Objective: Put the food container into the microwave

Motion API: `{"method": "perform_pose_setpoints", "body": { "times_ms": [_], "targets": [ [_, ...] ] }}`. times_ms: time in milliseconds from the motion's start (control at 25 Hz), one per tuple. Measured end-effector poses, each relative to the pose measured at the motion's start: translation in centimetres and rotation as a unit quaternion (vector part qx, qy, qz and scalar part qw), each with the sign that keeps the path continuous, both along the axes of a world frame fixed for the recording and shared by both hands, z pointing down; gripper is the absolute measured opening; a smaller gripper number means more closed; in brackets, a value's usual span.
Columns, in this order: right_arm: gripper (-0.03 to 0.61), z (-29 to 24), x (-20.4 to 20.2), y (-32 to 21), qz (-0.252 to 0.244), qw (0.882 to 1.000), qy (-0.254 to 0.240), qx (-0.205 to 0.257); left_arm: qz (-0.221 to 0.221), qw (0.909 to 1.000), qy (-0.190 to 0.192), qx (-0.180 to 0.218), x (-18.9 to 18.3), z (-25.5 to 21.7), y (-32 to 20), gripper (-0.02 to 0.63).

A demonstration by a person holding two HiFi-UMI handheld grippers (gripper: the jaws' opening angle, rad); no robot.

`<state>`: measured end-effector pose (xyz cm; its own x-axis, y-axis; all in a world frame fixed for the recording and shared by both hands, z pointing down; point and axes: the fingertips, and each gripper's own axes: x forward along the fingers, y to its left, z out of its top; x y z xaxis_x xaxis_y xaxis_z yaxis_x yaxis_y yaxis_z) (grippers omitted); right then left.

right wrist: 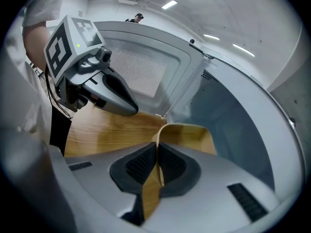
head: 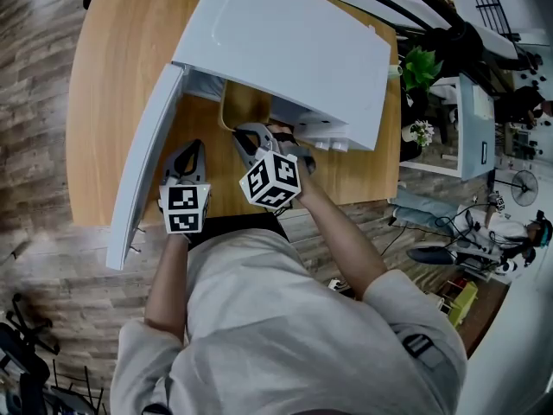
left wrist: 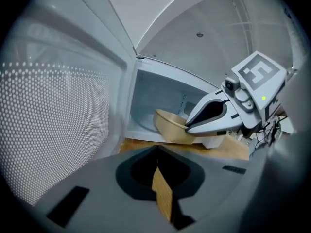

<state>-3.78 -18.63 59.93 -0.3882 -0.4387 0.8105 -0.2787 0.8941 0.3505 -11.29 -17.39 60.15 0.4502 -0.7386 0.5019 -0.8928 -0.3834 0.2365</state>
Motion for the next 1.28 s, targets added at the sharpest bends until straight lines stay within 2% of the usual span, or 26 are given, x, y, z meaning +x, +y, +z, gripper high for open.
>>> {"method": "perform_pose_setpoints", "body": {
  "times_ms": [600,1280],
  "targets": [
    [0.021,0.2,0.4,-2.4,0.020,0.999,0.011,0.035,0.003,1.0000,-0.001,-0.007,0.3,0.9,-0.5,0.012],
    [0.021,0.0,0.9,-4.9,0.041,0.998,0.017,0.050,0.001,0.9999,0.003,-0.012,0.3,1.2,-1.1,0.012]
  ]
}}
